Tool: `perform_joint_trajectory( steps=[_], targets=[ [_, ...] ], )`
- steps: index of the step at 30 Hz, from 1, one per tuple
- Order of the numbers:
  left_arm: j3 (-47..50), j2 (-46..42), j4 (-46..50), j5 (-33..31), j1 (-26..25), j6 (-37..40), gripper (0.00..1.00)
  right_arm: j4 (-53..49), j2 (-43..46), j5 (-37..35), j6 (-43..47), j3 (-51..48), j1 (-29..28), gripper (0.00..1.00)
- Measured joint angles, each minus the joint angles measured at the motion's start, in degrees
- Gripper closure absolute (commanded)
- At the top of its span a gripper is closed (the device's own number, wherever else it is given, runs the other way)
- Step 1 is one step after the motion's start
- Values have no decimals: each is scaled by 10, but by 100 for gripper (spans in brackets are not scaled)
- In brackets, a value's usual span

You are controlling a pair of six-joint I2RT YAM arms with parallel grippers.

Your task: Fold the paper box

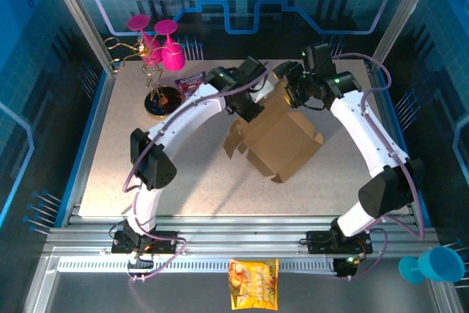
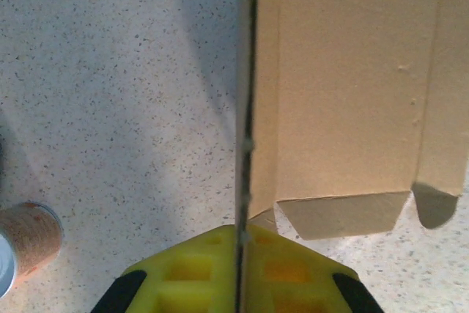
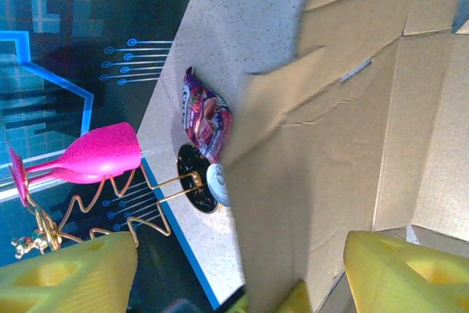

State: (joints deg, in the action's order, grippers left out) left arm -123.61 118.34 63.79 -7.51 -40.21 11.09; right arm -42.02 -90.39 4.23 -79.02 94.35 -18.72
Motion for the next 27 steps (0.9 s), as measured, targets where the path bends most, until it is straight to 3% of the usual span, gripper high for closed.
perform_joint_trajectory(
  steps=[10, 17, 25, 27],
  targets=[
    [12, 0, -36, -85, -39, 34, 100, -23, -1, -6, -31, -12, 0, 47],
    [27, -2, -54, -98, -45, 45, 100, -24, -1, -3, -41, -22, 8, 69],
    [50, -14, -73, -100, -50, 55, 100, -13, -3, 10, -53, -38, 18, 88],
    [63, -19, -80, -103, -50, 55, 100, -9, -3, 17, -57, -44, 19, 97]
  ],
)
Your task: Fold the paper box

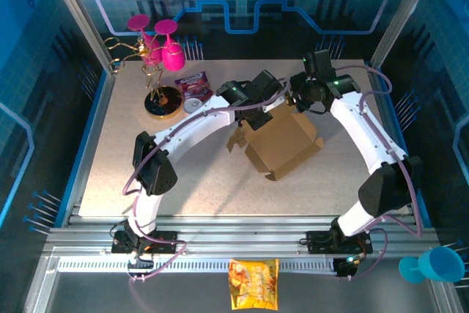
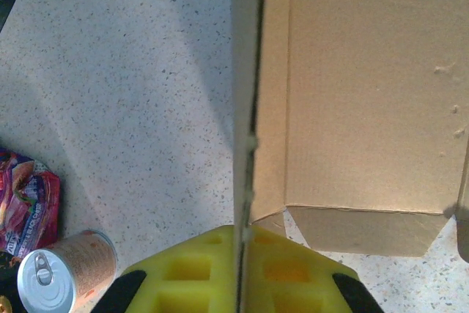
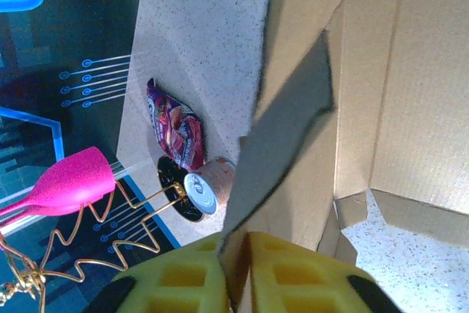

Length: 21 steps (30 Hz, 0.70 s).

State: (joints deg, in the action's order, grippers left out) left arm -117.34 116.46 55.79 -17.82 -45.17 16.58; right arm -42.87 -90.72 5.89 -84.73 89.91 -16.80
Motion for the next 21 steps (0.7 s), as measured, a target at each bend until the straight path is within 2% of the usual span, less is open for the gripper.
perform_joint_trajectory(
  steps=[1, 2, 3, 4, 5, 9, 12, 16, 19, 21],
  targets=[
    [7, -3, -5, -3, 0, 0, 100, 0, 0, 3, -3, -3, 0, 100],
    [13, -5, -10, -4, 0, 0, 95, 0, 0, 5, -6, -4, 1, 100],
    [20, -9, -16, -4, 0, 2, 74, 0, 0, 6, -7, -5, 2, 100],
    [27, -13, -22, -4, 0, 0, 59, 1, 0, 6, -6, -7, 3, 100],
    [32, -18, -29, -1, 0, -4, 50, 2, 0, 6, -8, -10, 7, 100],
    [51, -59, -60, 41, 7, -70, 32, 29, 0, 11, -24, -39, 31, 100],
    [103, -127, -111, 108, 40, -205, 33, 40, -1, 21, -37, -56, 51, 100],
    [208, -222, -202, 204, 132, -425, 40, 52, -2, 27, -45, -57, 68, 100],
    [231, -234, -227, 247, 191, -560, 41, 62, -2, 33, -51, -61, 75, 100],
    [231, -221, -234, 268, 201, -629, 44, 70, -2, 37, -54, -67, 78, 100]
  ],
)
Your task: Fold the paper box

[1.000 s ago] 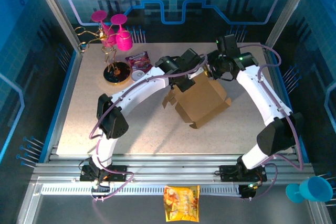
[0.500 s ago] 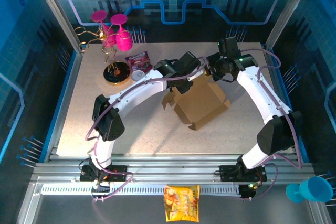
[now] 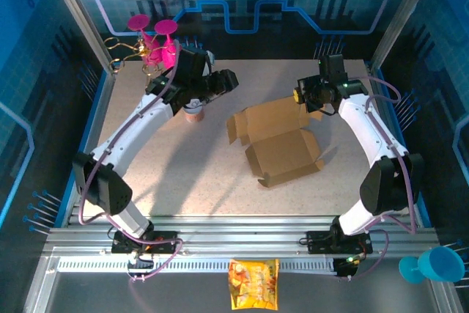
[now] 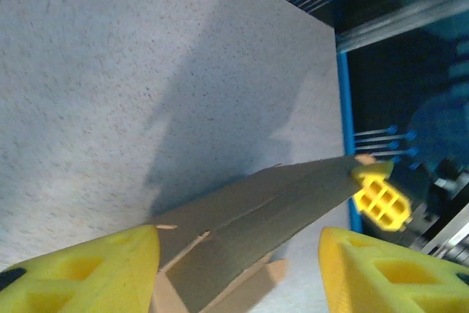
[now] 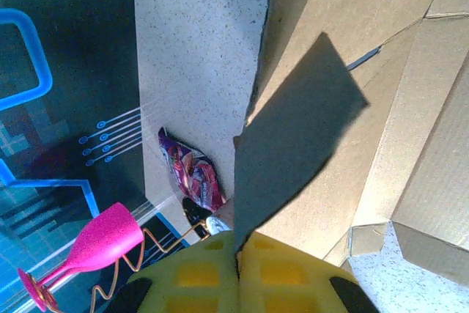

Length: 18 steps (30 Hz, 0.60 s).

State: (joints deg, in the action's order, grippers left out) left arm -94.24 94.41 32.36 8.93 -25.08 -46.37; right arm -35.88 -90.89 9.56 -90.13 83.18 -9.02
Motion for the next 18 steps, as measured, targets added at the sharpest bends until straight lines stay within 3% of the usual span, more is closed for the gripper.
perform_joint_trajectory(
  steps=[8, 18],
  targets=[
    [0, 63, -12, 62, -15, -184, 46, 10, -1, 8, -11, -8, 2, 100],
    [6, 70, -16, 75, -27, -262, 45, 21, -1, 15, -14, -16, 5, 100]
  ],
)
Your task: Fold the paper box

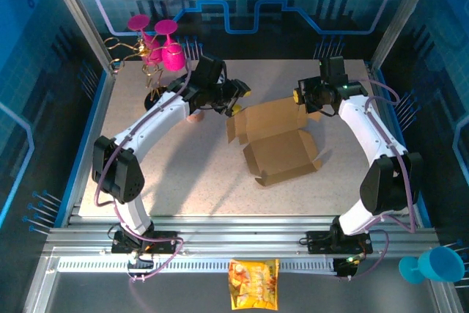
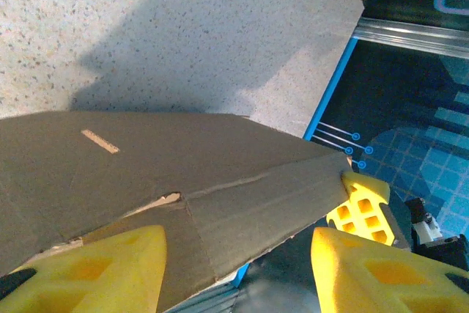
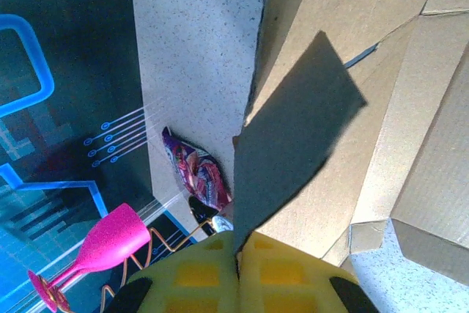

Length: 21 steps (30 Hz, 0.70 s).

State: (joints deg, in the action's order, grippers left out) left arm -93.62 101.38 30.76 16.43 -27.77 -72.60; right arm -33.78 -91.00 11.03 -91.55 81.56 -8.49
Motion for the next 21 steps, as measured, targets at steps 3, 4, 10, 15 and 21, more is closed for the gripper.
perform_joint_trajectory(
  steps=[3, 4, 10, 15, 21],
  targets=[
    [3, 0, 4, 0, -6, -10, 45, 3, 0, 1, -2, -3, 0, 100],
    [5, 0, 4, 0, -7, -12, 45, 5, 0, 2, -2, -3, 0, 100],
    [16, 0, 2, 0, -12, -29, 45, 15, -2, 2, -5, -3, 0, 100],
    [16, 0, -1, 0, -21, -43, 49, 21, -3, 5, -7, -10, 0, 100],
    [15, 3, -19, -1, -21, -62, 58, 31, -3, 10, -12, -21, 0, 100]
  ],
)
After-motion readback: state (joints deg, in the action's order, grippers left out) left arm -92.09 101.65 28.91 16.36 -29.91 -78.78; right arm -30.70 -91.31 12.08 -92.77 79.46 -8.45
